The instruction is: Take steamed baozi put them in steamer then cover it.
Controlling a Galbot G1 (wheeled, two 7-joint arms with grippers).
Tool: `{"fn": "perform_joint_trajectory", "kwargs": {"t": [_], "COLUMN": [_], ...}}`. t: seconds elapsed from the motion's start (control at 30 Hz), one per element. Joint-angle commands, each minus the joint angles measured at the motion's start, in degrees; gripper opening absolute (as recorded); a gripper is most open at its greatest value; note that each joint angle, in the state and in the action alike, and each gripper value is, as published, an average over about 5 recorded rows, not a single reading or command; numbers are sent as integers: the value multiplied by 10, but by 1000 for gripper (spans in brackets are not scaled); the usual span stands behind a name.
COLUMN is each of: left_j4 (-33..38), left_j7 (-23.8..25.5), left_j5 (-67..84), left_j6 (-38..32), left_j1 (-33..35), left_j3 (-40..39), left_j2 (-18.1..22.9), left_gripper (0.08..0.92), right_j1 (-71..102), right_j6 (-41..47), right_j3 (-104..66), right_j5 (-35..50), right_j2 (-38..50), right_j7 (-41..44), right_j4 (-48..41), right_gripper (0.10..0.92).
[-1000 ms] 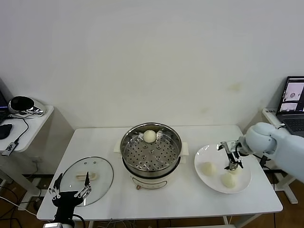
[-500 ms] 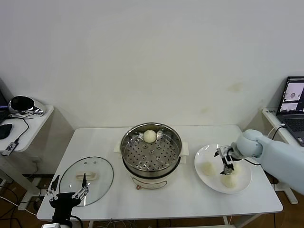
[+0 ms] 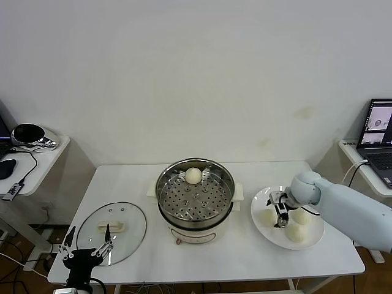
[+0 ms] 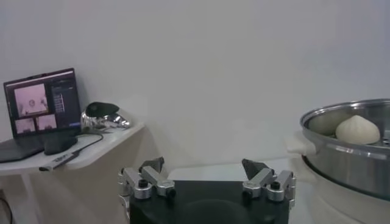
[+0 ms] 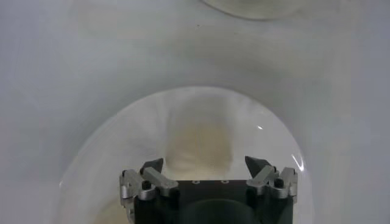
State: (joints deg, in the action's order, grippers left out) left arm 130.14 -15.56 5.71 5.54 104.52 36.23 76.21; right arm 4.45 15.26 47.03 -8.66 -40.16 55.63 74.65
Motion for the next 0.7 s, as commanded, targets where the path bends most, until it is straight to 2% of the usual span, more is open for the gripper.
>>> {"fn": "perform_joint_trajectory", "kwargs": {"t": [0.03,0.2,0.47,0.7], "left_j4": [0,1,6,9], "left_j7": [0,-1,-1,-1], "left_j5": [0,0,0,1], "left_j6": [0,0,0,1], "left_j1": [-1,-1,2,0], "left_j3": [0,0,1,-1], "left_j2": [1,1,1,0], "left_gripper": [823,823,823,823], "right_j1": [5,-1,-15,-104], "right_j6": [2,1,1,16], "right_j3": [-3,-2,0,34], "right_j5": [-8,-1,10,58], "right_j2": [-15,-11,-5,54], "right_j7": [3,9,23,35], "right_j4": [-11,-9,3,68], "right_gripper": [702,601,539,519]}}
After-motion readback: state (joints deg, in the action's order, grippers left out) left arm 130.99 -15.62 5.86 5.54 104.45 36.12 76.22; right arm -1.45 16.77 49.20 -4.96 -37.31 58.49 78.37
